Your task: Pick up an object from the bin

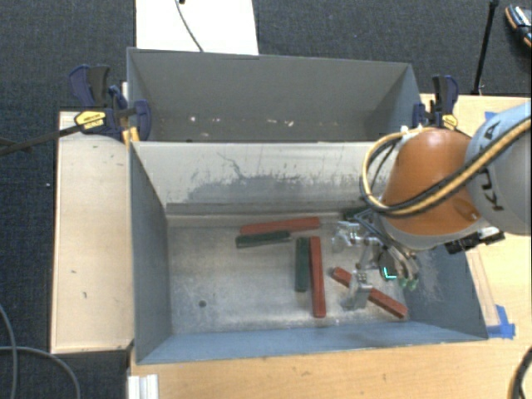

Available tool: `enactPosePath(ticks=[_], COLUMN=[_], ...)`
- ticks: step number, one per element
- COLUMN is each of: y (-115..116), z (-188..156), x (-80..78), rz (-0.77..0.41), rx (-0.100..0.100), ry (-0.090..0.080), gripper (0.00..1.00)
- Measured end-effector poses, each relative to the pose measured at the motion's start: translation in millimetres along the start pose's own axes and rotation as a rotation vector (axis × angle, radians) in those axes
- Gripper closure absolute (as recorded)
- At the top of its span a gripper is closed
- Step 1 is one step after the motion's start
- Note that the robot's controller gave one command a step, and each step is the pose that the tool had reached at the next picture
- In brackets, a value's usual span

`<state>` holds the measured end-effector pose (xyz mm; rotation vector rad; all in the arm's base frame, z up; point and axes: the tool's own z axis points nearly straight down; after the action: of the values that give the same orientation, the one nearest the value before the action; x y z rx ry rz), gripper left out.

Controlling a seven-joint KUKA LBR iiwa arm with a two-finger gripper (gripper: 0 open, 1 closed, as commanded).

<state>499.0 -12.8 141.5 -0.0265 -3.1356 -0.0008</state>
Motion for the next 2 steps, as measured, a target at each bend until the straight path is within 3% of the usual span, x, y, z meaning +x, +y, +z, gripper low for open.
enactPosePath(ticks=[1, 2], y=[0, -70], z=[-4, 64], x=[-2.0, 14.7], rz=[-0.001, 0.003], rx=[0.000, 0.001], ry=[-0.008, -0.012], gripper=[0.00, 0.00])
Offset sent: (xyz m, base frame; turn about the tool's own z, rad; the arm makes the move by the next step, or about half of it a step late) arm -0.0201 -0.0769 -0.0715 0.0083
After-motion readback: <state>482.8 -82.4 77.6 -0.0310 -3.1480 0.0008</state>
